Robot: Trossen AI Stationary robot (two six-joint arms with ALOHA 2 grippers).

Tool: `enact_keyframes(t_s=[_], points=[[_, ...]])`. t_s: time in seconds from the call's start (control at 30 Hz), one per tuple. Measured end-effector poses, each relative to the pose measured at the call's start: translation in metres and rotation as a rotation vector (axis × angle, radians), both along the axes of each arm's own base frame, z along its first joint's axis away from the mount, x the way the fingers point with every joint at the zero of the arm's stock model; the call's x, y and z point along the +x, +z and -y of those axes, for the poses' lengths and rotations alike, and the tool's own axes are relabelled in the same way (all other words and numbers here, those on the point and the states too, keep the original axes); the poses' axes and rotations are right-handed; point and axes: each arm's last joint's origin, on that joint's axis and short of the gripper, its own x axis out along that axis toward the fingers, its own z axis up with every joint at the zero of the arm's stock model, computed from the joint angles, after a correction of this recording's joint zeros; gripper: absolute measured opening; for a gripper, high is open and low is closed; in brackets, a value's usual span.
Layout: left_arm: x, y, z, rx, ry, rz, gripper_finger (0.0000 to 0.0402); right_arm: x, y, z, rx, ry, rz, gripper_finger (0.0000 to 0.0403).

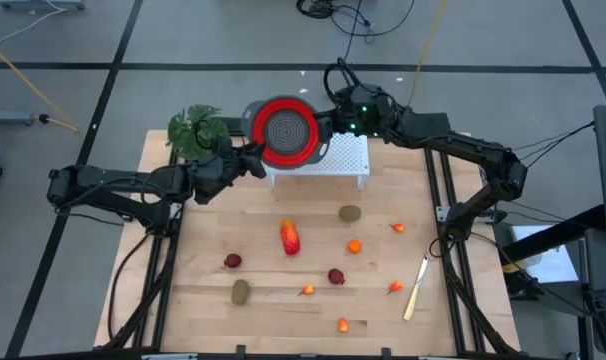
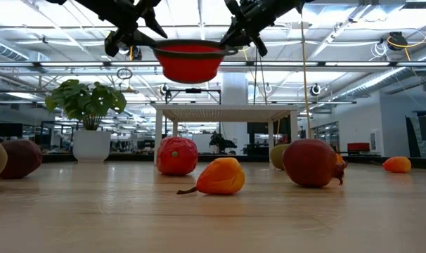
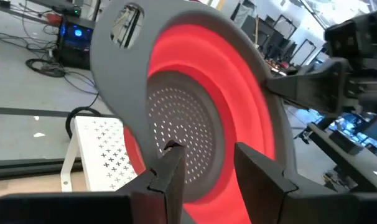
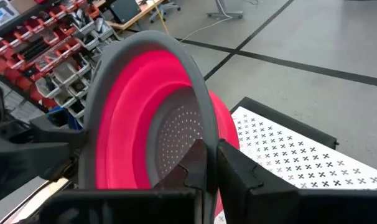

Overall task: Pick & Place Fruit
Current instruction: Put the red strainer bowl on the shelf

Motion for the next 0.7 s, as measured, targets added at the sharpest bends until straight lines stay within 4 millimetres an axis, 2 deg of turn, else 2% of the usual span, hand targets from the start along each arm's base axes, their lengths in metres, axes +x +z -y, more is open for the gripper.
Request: enact_keyframes(t_s=[0.2, 0.7], points=[[0.0, -0.001, -0.001, -0.003, 0.003, -0.005, 0.0136, -0.003, 0.003, -0.002, -0.003, 0.002, 0.007, 0.001], [-0.004, -0.004, 0.0, -0.159, -0.03, 0.089, 0.0136, -0.019, 0.015, -0.002, 0.004, -0.017, 0.019, 0.0009]])
